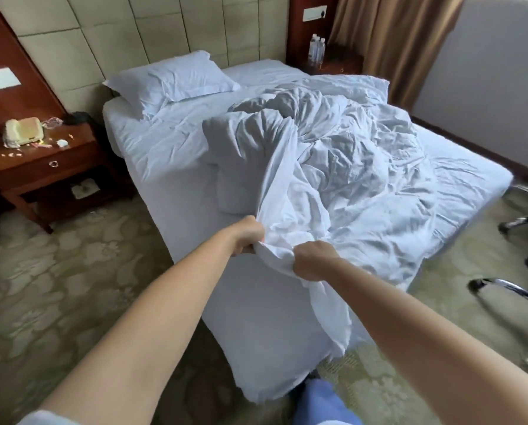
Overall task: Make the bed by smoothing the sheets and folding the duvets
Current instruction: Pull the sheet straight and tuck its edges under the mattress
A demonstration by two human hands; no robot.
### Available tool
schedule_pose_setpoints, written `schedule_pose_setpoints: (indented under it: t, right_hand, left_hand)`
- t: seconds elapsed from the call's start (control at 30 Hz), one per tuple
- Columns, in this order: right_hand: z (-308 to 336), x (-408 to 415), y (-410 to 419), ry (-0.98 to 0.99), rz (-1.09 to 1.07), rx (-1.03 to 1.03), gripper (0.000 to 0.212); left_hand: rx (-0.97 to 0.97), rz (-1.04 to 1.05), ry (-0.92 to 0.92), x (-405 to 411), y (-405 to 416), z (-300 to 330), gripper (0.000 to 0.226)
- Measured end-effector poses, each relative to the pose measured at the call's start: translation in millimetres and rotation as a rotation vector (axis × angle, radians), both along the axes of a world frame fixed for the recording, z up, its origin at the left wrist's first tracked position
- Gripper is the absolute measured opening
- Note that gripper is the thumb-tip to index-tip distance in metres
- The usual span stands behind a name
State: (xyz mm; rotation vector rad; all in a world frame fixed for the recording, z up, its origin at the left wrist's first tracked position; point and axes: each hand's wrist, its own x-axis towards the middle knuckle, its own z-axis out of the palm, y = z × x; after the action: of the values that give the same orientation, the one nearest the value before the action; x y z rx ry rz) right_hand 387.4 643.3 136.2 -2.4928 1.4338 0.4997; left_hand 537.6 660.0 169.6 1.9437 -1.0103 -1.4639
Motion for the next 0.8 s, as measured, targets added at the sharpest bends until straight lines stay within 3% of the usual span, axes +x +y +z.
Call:
schedule_pose_setpoints:
  t: [0.2,0.37,0.57,0.67,0.73,0.8]
  right_hand:
    - [28,28,103,0.040,-0.118,0.010,0.035]
    - [16,41,160,0.154,-0.157,0.177,0.032]
    - [7,61,168,0.196,-0.165,0.256,0.031]
    - [4,74,156,0.163,-0.156,0.321,0.012]
    - [1,83,149,0.154,-0.163,0.420,0.026]
    - [-1,90,140,0.142,-0.192,0.482,0.055]
  left_hand:
    - [0.022,-0.042,0.106,42,78,3,0.029]
    - [0.059,-0.044,0.199,58,144,-19,0.036]
    - [0.051,-0.004,0.246,79,163,-32,0.038]
    - [0.031,-0.035,0.189,92,156,-27,0.042]
    - [0.050,-0.115,0.129,103,154,-27,0.040]
    - [0.120,-0.214,0.050,117,149,-32,0.039]
